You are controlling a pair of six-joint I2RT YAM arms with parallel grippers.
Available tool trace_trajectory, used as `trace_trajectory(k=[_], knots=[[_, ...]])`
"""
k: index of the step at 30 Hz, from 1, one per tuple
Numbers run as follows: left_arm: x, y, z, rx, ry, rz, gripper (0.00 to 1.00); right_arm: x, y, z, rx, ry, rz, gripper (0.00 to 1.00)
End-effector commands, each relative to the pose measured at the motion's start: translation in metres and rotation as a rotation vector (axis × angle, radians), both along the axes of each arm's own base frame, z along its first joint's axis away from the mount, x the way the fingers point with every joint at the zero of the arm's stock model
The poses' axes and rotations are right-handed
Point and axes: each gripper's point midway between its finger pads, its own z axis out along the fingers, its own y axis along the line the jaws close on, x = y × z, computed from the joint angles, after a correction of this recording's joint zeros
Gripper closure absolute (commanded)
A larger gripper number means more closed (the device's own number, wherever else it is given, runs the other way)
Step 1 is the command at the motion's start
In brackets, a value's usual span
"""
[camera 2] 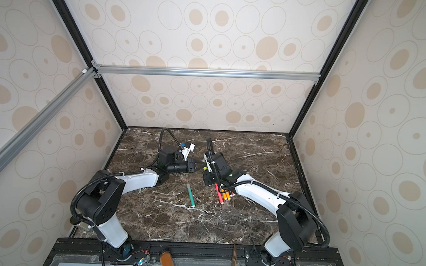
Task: Remove pen caps from pens
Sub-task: Open the pen cap on the pen.
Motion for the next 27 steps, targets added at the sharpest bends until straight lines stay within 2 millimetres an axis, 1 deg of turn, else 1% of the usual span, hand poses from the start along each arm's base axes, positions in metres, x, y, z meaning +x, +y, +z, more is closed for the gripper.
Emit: trace_trajectory(k=[1,5,11,16,17,21,25,27], knots=[[0.0,-0.01,0.03,-0.056,-0.066,-0.034,0.95,-0.001,-0.003,0.0,0.012,-0.006,-0.005,0.68],[-0.002,-0.011,0.034,-0.066,-0.068,-0.038,0.95,0.002,0.001,-0.006,0.028,0.004,-0.002,0.67],[-0.004,-0.011,0.034,-0.065,-0.068,-0.042,0.95,0.007,0.004,-0.007,0.051,-0.015,0.0,0.7],[-0.003,-0.011,0.036,-0.069,-0.07,-0.041,0.95,0.008,0.007,-0.013,0.045,0.005,0.007,0.71],[-0.002,-0.011,0.037,-0.07,-0.071,-0.04,0.95,0.008,0.008,-0.014,0.044,0.008,0.007,0.73],[-0.002,-0.012,0.04,-0.071,-0.076,-0.042,0.96,0.009,0.006,-0.018,0.042,0.013,-0.002,0.87],[-0.002,-0.012,0.041,-0.069,-0.077,-0.043,0.96,0.008,0.003,-0.019,0.042,0.013,-0.006,0.95],[-0.001,-0.012,0.04,-0.066,-0.078,-0.041,0.93,0.007,0.001,-0.017,0.048,0.006,-0.005,0.99]])
